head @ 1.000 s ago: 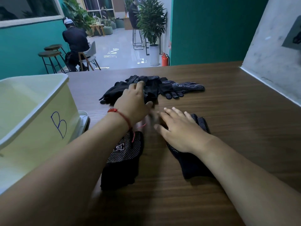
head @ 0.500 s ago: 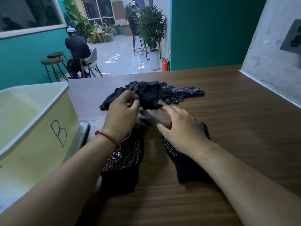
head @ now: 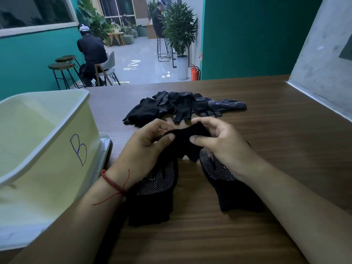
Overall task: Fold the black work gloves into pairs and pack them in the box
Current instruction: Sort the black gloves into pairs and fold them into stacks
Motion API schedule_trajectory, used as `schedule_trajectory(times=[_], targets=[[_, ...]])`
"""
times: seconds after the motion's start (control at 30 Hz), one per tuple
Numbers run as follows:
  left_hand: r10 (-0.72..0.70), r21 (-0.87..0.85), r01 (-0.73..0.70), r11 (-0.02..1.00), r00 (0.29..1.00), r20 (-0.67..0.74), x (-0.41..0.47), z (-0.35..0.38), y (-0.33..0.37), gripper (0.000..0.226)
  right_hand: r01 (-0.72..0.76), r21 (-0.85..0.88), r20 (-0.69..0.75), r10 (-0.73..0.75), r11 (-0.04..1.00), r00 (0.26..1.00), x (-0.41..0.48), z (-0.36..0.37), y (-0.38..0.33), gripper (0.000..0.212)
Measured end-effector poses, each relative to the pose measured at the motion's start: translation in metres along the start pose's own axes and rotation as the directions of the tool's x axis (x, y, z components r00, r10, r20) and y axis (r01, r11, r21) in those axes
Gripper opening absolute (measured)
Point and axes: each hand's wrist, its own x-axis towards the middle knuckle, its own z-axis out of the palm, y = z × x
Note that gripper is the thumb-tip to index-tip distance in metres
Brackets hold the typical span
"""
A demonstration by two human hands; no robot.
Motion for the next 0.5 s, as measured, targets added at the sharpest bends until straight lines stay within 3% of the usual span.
schedule_trajectory(times=[0.07, 0.13, 0.2, 0.23, 0.3, 0.37, 0.43, 0.5], targets=[[0.052, 0.094, -0.045, 0.995, 0.996, -0.079, -0.001, 0.000, -0.002, 0.010, 0.019, 0.085, -0.010, -0.018, 0.996, 1.000, -0.002, 0.003, -0.004, 0.022], [0.261, 0.312, -0.186, 0.931, 0.941, -0.217, -0.005, -0.004, 0.007, 0.005, 0.047, 0.163, -0.070, -0.036, 0.985, 0.997, -0.005, 0.005, -0.008, 0.010], [0.341, 0.337, -0.254, 0.907, 0.911, -0.232, -0.010, -0.009, 0.017, 0.029, 0.084, 0.160, -0.151, -0.060, 0.984, 0.987, -0.006, 0.007, -0.012, 0.007], [0.262, 0.210, -0.225, 0.951, 0.949, -0.172, -0.012, -0.009, 0.025, 0.048, 0.110, 0.132, -0.178, -0.086, 0.985, 0.980, -0.006, 0.007, -0.013, 0.007], [-0.051, -0.123, 0.062, 0.990, 0.994, 0.093, -0.012, -0.003, 0.037, 0.074, 0.189, 0.074, -0.174, -0.174, 0.979, 0.969, -0.008, 0.008, -0.014, 0.008], [-0.267, -0.175, 0.333, 0.926, 0.909, 0.319, -0.007, 0.004, 0.034, 0.089, 0.267, -0.006, -0.156, -0.264, 0.964, 0.952, -0.012, 0.012, -0.013, 0.010], [-0.341, -0.206, 0.436, 0.876, 0.862, 0.375, -0.003, 0.008, 0.028, 0.102, 0.351, -0.130, -0.120, -0.366, 0.927, 0.923, -0.016, 0.017, -0.012, 0.015], [-0.352, -0.353, 0.490, 0.797, 0.852, 0.388, 0.000, 0.008, 0.025, 0.103, 0.459, -0.258, -0.028, -0.481, 0.850, 0.876, -0.021, 0.019, -0.013, 0.020]])
